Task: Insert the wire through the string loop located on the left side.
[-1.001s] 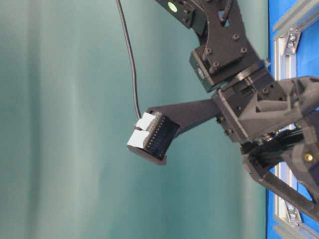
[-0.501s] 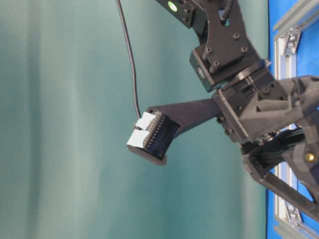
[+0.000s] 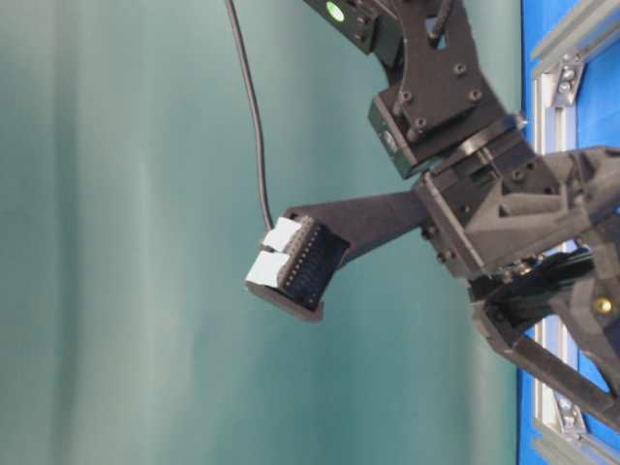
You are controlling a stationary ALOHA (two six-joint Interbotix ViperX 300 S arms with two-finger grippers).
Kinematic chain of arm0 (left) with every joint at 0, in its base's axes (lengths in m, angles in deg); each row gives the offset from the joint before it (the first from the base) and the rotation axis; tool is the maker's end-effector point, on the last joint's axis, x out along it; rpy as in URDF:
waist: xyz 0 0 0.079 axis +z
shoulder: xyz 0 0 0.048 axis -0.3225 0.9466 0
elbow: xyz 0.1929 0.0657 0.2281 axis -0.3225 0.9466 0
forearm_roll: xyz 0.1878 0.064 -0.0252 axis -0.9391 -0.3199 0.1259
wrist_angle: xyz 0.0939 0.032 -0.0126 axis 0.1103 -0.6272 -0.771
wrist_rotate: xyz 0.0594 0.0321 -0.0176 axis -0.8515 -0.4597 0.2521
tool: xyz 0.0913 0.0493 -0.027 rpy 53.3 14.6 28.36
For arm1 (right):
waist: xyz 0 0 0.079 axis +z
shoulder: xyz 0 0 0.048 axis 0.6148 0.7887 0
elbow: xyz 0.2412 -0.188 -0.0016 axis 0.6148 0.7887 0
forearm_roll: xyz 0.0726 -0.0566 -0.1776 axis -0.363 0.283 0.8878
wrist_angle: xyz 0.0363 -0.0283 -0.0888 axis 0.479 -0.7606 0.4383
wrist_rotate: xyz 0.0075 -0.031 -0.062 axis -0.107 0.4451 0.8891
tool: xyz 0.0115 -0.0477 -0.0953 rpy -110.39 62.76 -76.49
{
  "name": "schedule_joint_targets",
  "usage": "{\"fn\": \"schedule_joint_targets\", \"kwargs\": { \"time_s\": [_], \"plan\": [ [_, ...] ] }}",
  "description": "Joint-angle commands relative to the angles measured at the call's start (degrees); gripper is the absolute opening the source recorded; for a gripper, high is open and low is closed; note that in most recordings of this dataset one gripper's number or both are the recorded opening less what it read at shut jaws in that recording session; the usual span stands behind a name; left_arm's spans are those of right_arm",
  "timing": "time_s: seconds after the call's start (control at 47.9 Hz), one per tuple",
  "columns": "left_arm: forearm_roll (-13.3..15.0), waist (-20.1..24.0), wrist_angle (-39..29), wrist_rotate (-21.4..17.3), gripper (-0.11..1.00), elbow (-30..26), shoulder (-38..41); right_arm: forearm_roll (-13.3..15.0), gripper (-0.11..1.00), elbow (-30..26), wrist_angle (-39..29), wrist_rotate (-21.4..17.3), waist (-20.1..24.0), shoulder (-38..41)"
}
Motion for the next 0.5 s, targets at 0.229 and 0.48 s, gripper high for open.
{"fn": "schedule_joint_targets", "kwargs": {
  "time_s": [0.229,0.48],
  "plan": [
    [-0.79,-0.18,1.49,-3.25,0.77,-1.41,-3.43,-0.26,0.92,-1.41,-0.35,-0.09,-0.18,-5.45],
    [-0.70,0.70,2.64,-7.12,0.77,-3.34,-8.26,-0.26,0.92,-1.41,-3.43,-0.09,-1.14,-10.72]
  ]
}}
